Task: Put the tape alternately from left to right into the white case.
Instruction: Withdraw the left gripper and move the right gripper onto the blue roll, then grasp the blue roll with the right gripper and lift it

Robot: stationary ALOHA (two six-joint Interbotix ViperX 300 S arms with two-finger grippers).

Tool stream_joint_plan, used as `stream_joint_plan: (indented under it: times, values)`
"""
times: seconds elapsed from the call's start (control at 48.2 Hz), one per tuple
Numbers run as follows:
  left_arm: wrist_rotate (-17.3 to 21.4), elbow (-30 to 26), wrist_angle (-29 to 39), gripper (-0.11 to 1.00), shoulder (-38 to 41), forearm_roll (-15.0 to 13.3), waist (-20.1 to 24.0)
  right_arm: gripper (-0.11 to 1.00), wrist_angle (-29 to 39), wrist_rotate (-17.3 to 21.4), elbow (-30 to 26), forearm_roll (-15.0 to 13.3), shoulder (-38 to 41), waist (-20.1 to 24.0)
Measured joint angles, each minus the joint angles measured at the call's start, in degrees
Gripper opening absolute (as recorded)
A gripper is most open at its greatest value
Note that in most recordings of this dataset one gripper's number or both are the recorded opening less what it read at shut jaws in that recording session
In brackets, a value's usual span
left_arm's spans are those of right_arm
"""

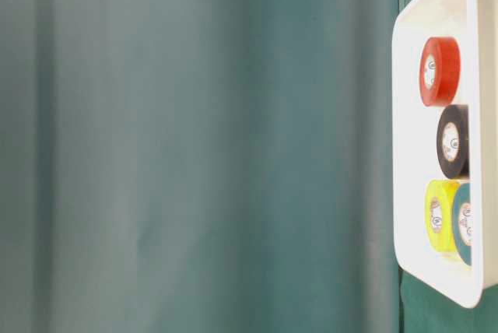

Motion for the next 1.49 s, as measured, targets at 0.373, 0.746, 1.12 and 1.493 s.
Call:
stream_joint_plan:
  times: [0.373, 0.746, 1.12, 1.493]
  values:
    - [-0.09, 0.00, 0.00, 0.79, 0.26, 0.00, 0.00, 0.71, 4.48, 8.26, 2.29, 0.18, -1.93, 3.96]
    - [-0.18, 0.00, 0.00, 0.79, 0.26, 0.00, 0.00, 0.71, 4.83, 8.26, 0.97, 0.18, 2.99, 3.96]
    - [-0.18, 0.00, 0.00, 0.79, 0.26, 0.00, 0.00, 0.71, 8.53, 8.35, -1.23, 0.18, 8.26, 4.04]
    - [-0.18, 0.00, 0.00, 0.79, 0.26, 0.00, 0.00, 0.71, 8.53, 8.70, -3.34, 0.18, 13.71, 4.13]
